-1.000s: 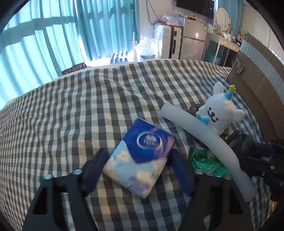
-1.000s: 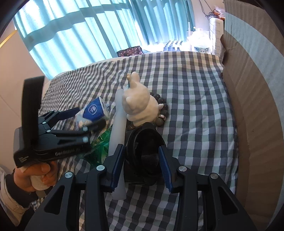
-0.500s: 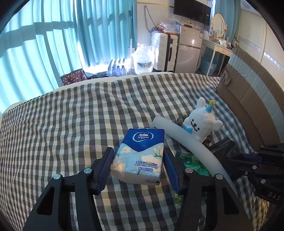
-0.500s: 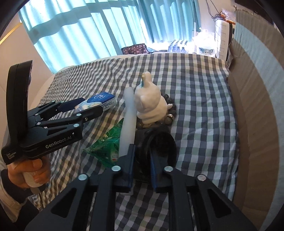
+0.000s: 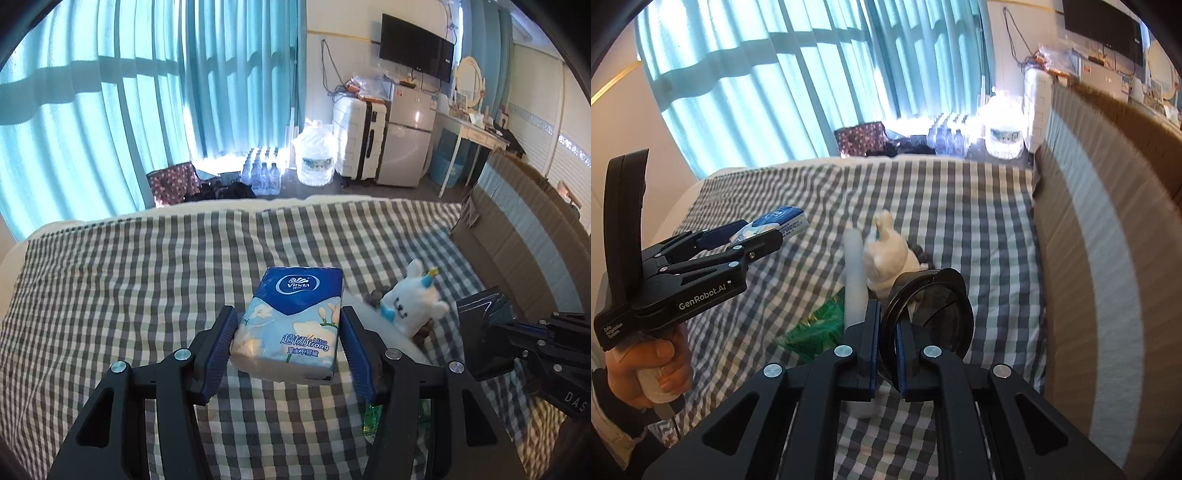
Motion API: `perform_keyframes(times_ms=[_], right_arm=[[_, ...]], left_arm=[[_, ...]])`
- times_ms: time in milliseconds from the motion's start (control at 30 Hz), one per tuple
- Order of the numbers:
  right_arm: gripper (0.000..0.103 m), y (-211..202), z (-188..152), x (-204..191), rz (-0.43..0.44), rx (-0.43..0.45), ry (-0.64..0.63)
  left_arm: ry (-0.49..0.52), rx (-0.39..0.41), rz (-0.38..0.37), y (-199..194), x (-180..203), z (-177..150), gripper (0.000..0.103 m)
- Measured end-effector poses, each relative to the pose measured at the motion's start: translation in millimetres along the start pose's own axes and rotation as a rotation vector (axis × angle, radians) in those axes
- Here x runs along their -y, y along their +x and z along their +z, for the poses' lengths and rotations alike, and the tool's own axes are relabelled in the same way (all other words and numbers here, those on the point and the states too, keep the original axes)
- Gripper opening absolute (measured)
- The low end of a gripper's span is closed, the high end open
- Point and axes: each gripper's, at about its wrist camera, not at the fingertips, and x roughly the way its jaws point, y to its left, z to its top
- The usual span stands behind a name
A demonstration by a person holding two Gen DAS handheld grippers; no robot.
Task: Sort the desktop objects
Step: 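Close left tool on tissue pack while right tool closes on black item, then carry tissue pack with left tool while right tool carries black item over box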
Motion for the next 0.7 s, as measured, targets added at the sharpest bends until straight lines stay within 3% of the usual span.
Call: perform_keyframes(times_ms=[233, 700], right_arm=[[0.007, -30, 8, -9, -0.033, 0.099, -0.016], [0.007, -96, 24, -39, -0.107, 0.297, -0.072]], left_arm=[[0.011, 0.065, 0.021, -30, 12, 8, 0.058], [-0.062, 0.204, 0.017, -115, 9, 23, 0.058]])
